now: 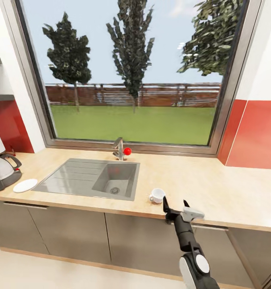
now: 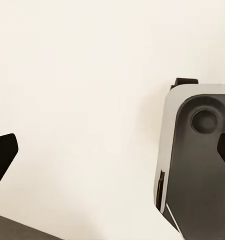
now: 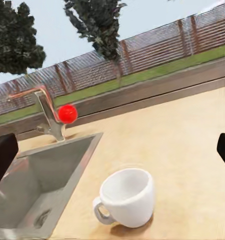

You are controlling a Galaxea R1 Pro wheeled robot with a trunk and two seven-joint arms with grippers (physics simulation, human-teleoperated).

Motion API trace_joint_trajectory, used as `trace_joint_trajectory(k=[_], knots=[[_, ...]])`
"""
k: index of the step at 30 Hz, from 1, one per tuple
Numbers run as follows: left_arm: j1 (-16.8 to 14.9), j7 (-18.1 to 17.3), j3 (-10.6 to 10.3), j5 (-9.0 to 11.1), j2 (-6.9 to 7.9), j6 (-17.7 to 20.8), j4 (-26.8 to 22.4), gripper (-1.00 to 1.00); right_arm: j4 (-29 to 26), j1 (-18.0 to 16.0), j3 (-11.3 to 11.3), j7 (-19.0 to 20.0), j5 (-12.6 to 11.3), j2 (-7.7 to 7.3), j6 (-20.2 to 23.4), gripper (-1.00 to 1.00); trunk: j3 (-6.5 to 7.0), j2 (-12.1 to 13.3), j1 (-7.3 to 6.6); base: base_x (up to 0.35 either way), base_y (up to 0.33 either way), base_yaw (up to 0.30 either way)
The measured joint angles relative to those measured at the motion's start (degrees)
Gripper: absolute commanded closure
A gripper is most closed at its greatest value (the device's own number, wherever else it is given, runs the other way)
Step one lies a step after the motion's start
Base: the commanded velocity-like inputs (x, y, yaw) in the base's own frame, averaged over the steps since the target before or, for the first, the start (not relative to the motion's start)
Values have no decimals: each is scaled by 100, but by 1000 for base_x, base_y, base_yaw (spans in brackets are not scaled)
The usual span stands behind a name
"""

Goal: Set up a coffee station on the kitchen countertop: keep the coffee maker on the countertop, move the bottle of coffee from the kitchen shelf to the counter next to the coffee maker, place a paper coffee filter on top of the coffee maker, put the saucer next to the coffee maker with the coffee cup on the saucer, and place the electric kettle next to the coffee maker.

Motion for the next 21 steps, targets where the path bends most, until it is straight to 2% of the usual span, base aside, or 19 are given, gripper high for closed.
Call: trace_joint_trajectory(k=[1, 2, 3, 4, 7, 8, 9, 13, 14, 15, 21], knots=[[0, -1, 0, 0, -1, -2, 1, -100, -85, -15, 0, -3, 60, 1, 189, -100, 0, 0, 0, 0, 0, 0], [0, -3, -1, -1, -7, -5, 2, -100, -262, -111, 1, -9, 229, 2, 732, -100, 0, 0, 0, 0, 0, 0], [-2, -3, -2, -1, -12, -7, 2, -100, -347, -226, 1, -15, 310, 4, 1065, -100, 0, 0, 0, 0, 0, 0], [-1, -6, -3, -1, -20, -8, 0, -100, -423, -513, 1, -107, 397, 9, 1536, -100, 1, 1, 0, 0, 0, 0], [-1, -5, -1, -1, -24, -9, -2, -100, -454, -879, -2, -499, 438, 12, 2026, -100, 0, 1, 0, 0, 0, 0], [1, -5, -1, -1, -23, -9, -3, -100, -464, -1029, 0, -860, 445, 12, 2460, -100, 1, 1, 0, 0, 0, 0], [0, -5, -2, -1, -25, -9, -3, -100, -478, -1103, 4, -1041, 445, 16, 3007, -100, 0, 1, 0, 0, 0, 0], [0, -5, -2, -1, -35, -9, -3, -100, -589, -1148, 7, -1161, 448, 27, 4107, -100, 0, 1, 0, 0, 0, 0], [0, -5, -1, -1, -32, -9, -3, -100, -639, -1188, 9, -1195, 451, 28, 4545, -100, 0, 1, 0, 43, 0, 0], [-1, -4, -1, -1, -22, -3, 0, -100, -736, -1459, 6, -1444, 460, 23, 5334, -100, 1, 1, -1, 80, 0, 0], [-3, -1, 6, -1, -8, 0, 24, -100, -761, -1608, 3, -1634, 448, 22, 5655, -100, 0, 0, -3, 206, 39, 0]])
